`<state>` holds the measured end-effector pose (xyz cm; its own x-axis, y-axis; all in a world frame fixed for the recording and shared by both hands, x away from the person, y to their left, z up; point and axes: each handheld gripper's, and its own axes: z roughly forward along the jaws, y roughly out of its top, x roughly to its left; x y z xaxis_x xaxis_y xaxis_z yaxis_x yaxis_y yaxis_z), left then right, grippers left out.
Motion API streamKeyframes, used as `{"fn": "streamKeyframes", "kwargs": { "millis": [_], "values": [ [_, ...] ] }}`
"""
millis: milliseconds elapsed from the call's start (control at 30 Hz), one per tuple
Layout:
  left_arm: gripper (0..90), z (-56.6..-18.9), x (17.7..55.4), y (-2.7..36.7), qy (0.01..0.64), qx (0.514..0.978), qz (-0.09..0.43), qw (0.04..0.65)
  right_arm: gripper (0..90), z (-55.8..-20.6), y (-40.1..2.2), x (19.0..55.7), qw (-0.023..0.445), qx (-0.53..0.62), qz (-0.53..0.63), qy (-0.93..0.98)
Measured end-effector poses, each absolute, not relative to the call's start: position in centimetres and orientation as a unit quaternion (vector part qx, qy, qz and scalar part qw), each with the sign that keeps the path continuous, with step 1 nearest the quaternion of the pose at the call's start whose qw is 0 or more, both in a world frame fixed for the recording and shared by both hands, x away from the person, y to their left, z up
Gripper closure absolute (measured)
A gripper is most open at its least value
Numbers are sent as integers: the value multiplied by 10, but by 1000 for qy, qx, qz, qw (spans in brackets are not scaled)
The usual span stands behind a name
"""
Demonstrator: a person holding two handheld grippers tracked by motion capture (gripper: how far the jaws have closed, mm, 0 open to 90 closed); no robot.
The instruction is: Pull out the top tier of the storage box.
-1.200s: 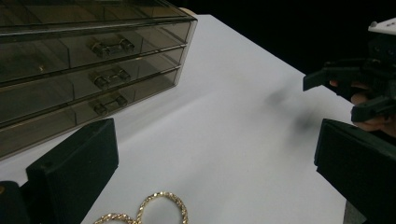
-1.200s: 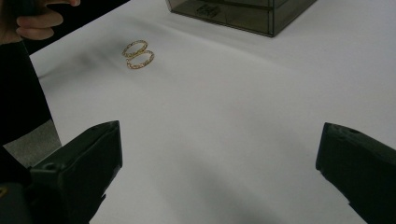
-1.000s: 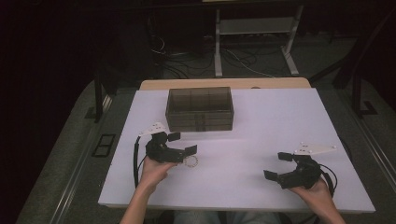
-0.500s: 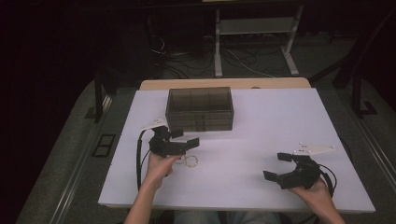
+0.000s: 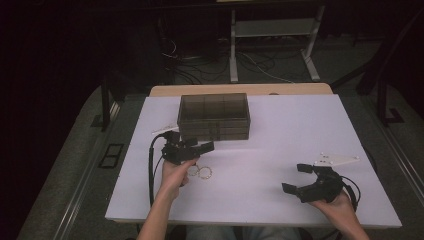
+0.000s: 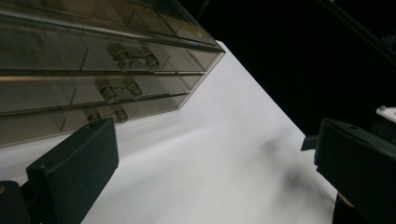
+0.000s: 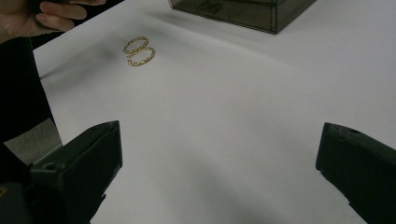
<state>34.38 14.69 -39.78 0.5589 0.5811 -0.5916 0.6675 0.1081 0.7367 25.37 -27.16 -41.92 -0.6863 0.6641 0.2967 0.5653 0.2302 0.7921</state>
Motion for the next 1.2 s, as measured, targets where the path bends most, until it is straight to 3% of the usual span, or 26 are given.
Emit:
{"fn": "streamKeyframes", "kwargs": {
  "millis": [200,633,1200],
  "values": [
    [0,-397,350,146,499,641,-55,581,0,-419,-272,254,51,393,480,782],
    [134,-398,366,143,551,589,-94,584,0,-420,-272,254,51,392,480,783],
    [228,-411,382,147,592,548,-142,573,0,-420,-271,254,49,388,482,784]
  ]
}}
